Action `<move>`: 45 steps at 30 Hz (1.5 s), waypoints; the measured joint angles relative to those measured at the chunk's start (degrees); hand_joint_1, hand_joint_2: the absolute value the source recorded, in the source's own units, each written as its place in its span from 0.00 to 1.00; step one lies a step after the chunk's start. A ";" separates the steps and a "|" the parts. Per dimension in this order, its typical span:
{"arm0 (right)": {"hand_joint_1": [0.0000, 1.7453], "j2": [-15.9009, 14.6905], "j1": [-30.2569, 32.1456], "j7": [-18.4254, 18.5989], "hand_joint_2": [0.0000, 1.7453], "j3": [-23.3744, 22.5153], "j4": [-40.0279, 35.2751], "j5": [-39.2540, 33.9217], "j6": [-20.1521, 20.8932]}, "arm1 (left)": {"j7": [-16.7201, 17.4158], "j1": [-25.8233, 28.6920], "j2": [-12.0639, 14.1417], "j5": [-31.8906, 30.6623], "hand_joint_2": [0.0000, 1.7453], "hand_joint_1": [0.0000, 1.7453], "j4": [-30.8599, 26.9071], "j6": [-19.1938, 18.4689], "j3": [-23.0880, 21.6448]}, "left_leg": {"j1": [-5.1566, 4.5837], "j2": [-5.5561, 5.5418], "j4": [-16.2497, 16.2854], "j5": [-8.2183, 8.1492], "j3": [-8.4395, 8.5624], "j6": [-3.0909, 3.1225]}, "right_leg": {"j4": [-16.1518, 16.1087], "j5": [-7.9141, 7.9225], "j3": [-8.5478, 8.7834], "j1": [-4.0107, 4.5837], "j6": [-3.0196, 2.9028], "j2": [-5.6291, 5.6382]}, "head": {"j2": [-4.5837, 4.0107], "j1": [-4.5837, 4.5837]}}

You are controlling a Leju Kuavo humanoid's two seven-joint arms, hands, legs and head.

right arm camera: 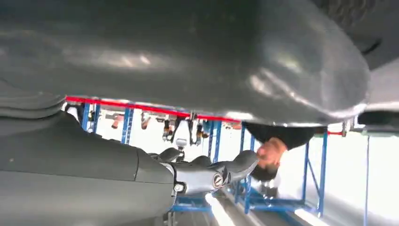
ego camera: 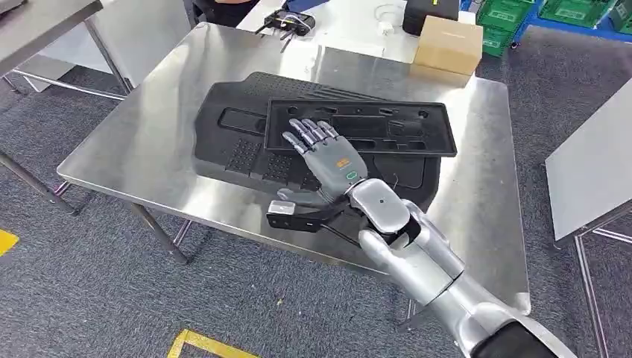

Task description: Take the parts from the cabinet and place them on the table.

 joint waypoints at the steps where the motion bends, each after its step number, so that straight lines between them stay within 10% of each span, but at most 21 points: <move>1: 0.00 -0.11 0.09 -0.07 0.00 0.09 -0.27 0.00 -0.02 | 0.00 0.01 0.00 0.02 0.00 0.00 0.00 0.00 0.02 | -0.13 0.00 0.01 0.65 -0.76 -0.02 | -4.54 1.56 3.50 0.45 0.13 -0.02 | 0.00 0.04; 4: 0.00 -0.16 0.00 -0.68 0.00 0.09 -1.62 1.00 -1.09 | -0.11 -0.04 -0.42 0.02 0.00 0.00 0.02 0.00 0.04 | -0.31 0.08 0.00 2.16 -1.90 -0.56 | -18.71 0.40 13.51 1.87 -1.87 -0.52 | 0.00 -0.04; 8: 0.00 -1.12 3.11 -3.28 0.00 0.33 -3.80 1.42 -5.77 | -0.65 0.05 -0.50 0.20 0.00 0.00 0.02 0.39 0.11 | 0.12 0.07 -1.20 3.65 -1.56 -1.90 | -19.65 2.38 12.42 1.58 -3.03 -0.47 | 0.00 0.44; 10: 0.00 -1.23 5.39 -4.57 0.00 0.66 -4.77 1.29 -7.89 | -0.81 0.35 -0.48 0.53 0.00 0.00 0.02 0.85 0.20 | 0.27 -0.16 1.90 -0.94 -2.72 -2.37 | -20.04 3.71 12.42 0.54 -3.65 -0.53 | 0.00 0.33; 11: 0.00 -1.27 6.63 -5.01 1.00 0.88 -5.29 1.38 -9.03 | -0.90 0.43 -0.48 0.77 0.00 0.00 0.02 1.01 0.24 | 0.41 -0.18 5.40 -4.33 -3.65 -2.75 | -20.03 4.06 12.11 0.49 -3.63 -0.53 | 0.00 0.13; 14: 0.00 -1.75 11.69 -5.53 1.00 1.75 -6.30 2.38 -12.80 | -0.96 0.52 -0.39 0.94 0.00 0.00 0.02 1.16 0.68 | 1.36 -0.13 16.37 -7.70 -6.26 -3.98 | -19.89 4.83 11.06 0.15 -3.02 -1.62 | 0.00 -0.02; 16: 0.00 -1.93 13.86 -5.66 1.00 2.16 -6.45 2.54 -13.37 | -0.94 0.54 -0.35 1.11 0.00 0.00 0.02 1.40 0.79 | 2.25 0.25 11.86 -4.67 -2.50 -4.99 | -19.50 5.04 10.48 -0.42 -2.61 -2.49 | 0.00 -0.02; 18: 0.00 -2.01 15.23 -5.92 1.00 2.36 -6.58 2.27 -14.50 | -0.96 0.41 -0.39 1.22 0.00 0.00 0.02 1.60 0.96 | 3.30 3.20 2.10 -3.23 3.73 -6.78 | -18.08 4.54 9.95 -0.66 -1.60 -3.33 | 0.00 -0.07; 23: 0.00 -2.25 20.03 -7.08 1.00 2.62 -6.17 2.16 -17.24 | -1.11 0.22 -0.61 1.44 0.00 0.00 0.11 2.01 1.27 | 2.03 0.64 2.24 -3.66 2.33 -3.24 | -16.79 4.47 8.74 -0.93 -0.13 -5.02 | 0.00 -0.04; 24: 0.00 -2.25 20.91 -7.37 1.00 2.62 -5.90 2.12 -17.86 | -1.14 0.23 -0.59 1.49 0.00 0.00 0.09 2.05 1.31 | 1.96 0.19 2.10 -3.32 2.05 -2.70 | -15.94 3.59 7.96 -1.14 -0.16 -3.93 | 0.00 0.13; 28: 0.00 -2.25 23.64 -8.20 1.00 2.62 -4.48 1.60 -19.67 | -1.46 0.29 -0.42 1.73 0.00 0.00 0.09 2.08 1.55 | 0.92 -1.84 2.10 -2.26 0.48 -1.10 | 0.35 -3.82 0.48 -0.51 -2.18 -0.89 | 0.00 0.59; 31: 0.00 -2.10 24.92 -8.26 1.00 2.60 -3.81 1.57 -19.76 | -1.51 0.41 -0.42 1.75 0.00 0.00 0.09 2.05 1.57 | 0.13 -3.92 2.11 -1.79 0.16 -0.55 | -2.70 -1.89 2.24 0.98 -2.55 -0.15 | 0.00 0.55; 32: 0.00 -1.84 25.32 -8.18 1.00 2.51 -3.78 1.66 -19.96 | -1.62 0.41 -0.46 1.90 1.00 0.00 0.09 2.08 1.57 | 0.05 -4.60 2.11 -1.66 0.22 -0.51 | -8.05 0.25 5.04 1.71 -2.69 0.54 | 0.00 0.55; 34: 0.00 -1.25 26.23 -7.59 1.00 2.47 -3.72 1.99 -20.52 | -1.81 0.30 -0.85 1.90 1.00 0.00 0.22 2.05 1.60 | 0.12 -5.56 2.06 -1.30 0.03 -0.61 | -16.02 2.32 8.80 2.72 -3.96 4.80 | 0.00 0.42; 38: 0.00 -0.02 29.09 -8.64 1.00 1.55 -1.42 0.59 -22.95 | -1.86 0.57 -0.94 2.03 1.00 0.00 0.39 2.12 1.70 | 0.14 -8.09 1.03 -0.01 -0.29 -2.04 | -17.19 3.52 9.61 2.74 -4.44 2.14 | 0.00 0.96; 42: 0.00 0.87 30.83 -9.55 1.00 0.68 0.96 -0.02 -24.44 | -1.84 0.64 -0.76 2.05 1.00 0.00 0.39 2.19 1.86 | -0.22 -1.27 10.36 -6.61 -4.13 -2.86 | -19.21 4.70 10.49 1.81 -4.45 -0.89 | 0.00 0.68; 45: 0.00 1.03 32.02 -9.60 1.00 0.09 2.40 -0.09 -24.44 | -1.84 0.66 -0.52 2.05 1.00 0.00 0.39 2.16 1.90 | 0.90 -0.07 16.63 -8.55 -6.35 -4.07 | -19.11 4.72 10.21 1.52 -4.36 -3.58 | 0.00 0.66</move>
